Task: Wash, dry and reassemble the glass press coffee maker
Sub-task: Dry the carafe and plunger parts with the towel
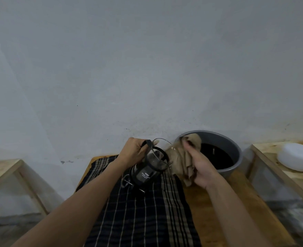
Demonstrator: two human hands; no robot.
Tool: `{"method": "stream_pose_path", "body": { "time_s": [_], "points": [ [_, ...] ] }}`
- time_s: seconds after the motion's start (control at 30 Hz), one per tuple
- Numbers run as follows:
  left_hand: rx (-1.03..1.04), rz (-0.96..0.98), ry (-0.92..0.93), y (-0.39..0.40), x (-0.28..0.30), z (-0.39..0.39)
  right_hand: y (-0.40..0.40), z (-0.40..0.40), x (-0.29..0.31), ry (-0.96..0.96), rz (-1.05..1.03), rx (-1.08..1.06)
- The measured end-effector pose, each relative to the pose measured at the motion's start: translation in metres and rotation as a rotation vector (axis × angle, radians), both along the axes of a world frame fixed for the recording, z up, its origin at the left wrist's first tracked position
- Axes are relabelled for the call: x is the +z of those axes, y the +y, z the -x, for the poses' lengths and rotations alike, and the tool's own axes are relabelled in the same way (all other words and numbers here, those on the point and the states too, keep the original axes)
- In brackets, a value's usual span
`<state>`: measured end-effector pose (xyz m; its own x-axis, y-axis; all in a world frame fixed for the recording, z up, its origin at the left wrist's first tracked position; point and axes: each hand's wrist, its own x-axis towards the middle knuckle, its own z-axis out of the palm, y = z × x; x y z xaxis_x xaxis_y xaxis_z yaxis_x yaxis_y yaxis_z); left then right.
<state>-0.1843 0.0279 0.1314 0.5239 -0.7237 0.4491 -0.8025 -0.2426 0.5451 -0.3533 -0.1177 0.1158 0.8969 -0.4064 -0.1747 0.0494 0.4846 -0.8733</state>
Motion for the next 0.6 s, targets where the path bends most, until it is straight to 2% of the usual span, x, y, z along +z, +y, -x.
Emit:
{"method": "stream_pose_path", "body": {
  "time_s": [0.1,0.27,0.43,0.5,0.6],
  "points": [
    [-0.032,0.033,-0.073,0.002,0.005,0.006,-0.008,0.004,0.002,-0.036,-0.133,-0.081],
    [0.003,0.073,-0.041,-0.011,0.000,0.010,0.019,-0.003,0.006,0.018,-0.062,0.034],
    [0.165,0.001,-0.042,-0.019,-0.006,0.007,0.028,-0.004,-0.001,-0.022,-0.163,-0.012],
    [0.285,0.001,0.070,-0.024,-0.006,0.008,0.023,-0.004,-0.001,-0.023,-0.145,-0.081],
    [0.480,0.075,0.397,-0.037,-0.012,0.016,0.020,-0.007,0.000,-0.021,-0.084,-0.159]
  ]
}}
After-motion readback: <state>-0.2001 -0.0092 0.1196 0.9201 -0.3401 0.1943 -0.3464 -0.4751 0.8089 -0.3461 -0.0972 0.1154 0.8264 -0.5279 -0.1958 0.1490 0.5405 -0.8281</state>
